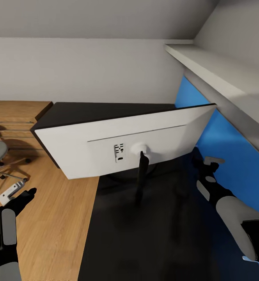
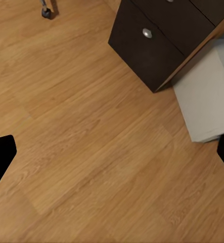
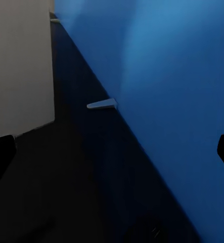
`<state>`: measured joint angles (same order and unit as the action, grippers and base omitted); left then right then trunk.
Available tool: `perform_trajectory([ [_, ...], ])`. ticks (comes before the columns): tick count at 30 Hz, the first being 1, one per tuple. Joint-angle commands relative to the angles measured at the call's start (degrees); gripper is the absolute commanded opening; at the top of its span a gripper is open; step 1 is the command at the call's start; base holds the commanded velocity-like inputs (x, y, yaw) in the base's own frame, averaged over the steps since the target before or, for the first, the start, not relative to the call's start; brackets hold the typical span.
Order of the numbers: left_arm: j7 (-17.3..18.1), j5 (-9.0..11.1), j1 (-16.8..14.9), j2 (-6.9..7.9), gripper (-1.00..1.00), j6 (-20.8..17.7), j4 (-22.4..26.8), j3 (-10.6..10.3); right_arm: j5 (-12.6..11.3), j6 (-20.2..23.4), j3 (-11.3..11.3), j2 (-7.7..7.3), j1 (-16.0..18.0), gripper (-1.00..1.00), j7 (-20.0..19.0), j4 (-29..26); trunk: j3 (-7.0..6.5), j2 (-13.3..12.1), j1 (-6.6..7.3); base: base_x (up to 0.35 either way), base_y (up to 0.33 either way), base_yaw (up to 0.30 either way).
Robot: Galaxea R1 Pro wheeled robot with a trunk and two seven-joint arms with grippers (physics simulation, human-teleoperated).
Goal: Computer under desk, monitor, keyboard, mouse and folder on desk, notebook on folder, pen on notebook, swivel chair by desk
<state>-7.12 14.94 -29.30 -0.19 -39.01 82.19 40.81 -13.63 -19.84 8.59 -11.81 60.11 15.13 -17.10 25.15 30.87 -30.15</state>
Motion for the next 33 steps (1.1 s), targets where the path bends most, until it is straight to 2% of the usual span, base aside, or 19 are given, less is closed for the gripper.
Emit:
perform_trajectory([
  [1,-0.43,0.61,-0.05,-0.01,1.0,-0.28,0.07,0.04,-0.52,-0.2,0.55,-0.05,0.05,1.0,0.25,0.02,0.17,0.07,-0.03,0.0,0.0,0.0],
  [33,-0.43,0.61,-0.05,0.01,1.0,-0.28,0.08,0.06,-0.51,-0.2,0.55,-0.05,0.01,1.0,0.25,0.1,3.0,0.07,-0.03,0.0,0.0,0.0],
])
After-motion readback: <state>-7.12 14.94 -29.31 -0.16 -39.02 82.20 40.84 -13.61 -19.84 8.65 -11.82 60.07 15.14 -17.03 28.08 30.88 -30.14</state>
